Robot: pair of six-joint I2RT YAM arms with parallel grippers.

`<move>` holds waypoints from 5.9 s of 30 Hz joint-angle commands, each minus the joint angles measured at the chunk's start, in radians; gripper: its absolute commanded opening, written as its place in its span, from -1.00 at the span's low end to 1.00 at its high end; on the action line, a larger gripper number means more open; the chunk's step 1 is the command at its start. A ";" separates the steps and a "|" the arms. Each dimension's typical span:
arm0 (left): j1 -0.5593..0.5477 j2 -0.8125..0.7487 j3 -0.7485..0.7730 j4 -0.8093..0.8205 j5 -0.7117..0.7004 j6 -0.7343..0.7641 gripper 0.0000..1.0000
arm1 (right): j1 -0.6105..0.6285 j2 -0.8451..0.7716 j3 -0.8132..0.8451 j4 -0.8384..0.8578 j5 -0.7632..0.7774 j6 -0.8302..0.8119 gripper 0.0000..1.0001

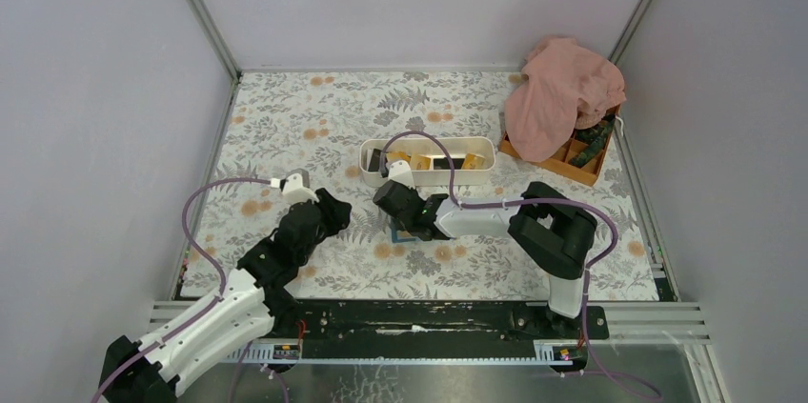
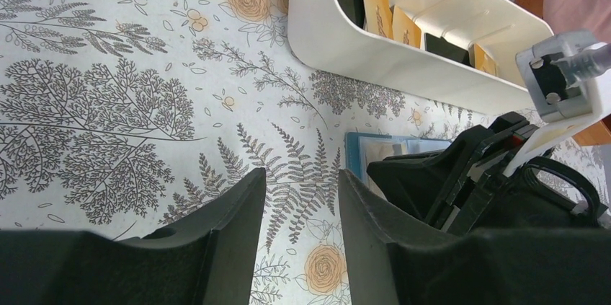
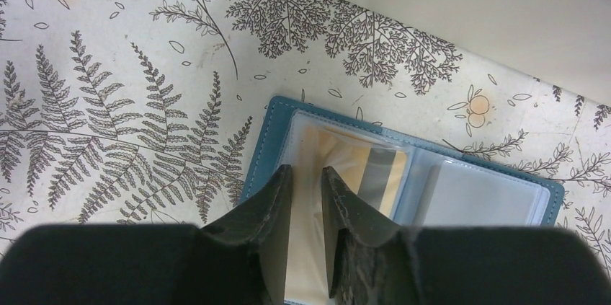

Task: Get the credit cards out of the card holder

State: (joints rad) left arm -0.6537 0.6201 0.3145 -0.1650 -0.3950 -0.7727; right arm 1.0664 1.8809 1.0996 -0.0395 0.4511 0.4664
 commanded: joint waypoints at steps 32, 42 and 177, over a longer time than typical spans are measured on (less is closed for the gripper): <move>0.016 0.079 -0.060 0.333 0.298 -0.018 -0.03 | 0.003 -0.260 -0.132 0.048 0.054 0.058 -1.00; 0.016 0.308 -0.059 0.632 0.442 -0.141 -0.03 | -0.003 -0.321 -0.198 0.097 0.032 0.074 -1.00; -0.316 1.328 0.541 0.814 0.671 -0.266 -0.53 | -0.078 -1.141 -0.765 -0.026 0.229 0.236 -0.86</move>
State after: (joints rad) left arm -0.9630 1.9289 0.8238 0.6067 0.2703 -1.0328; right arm 0.9852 0.7555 0.3477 -0.0479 0.6300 0.6914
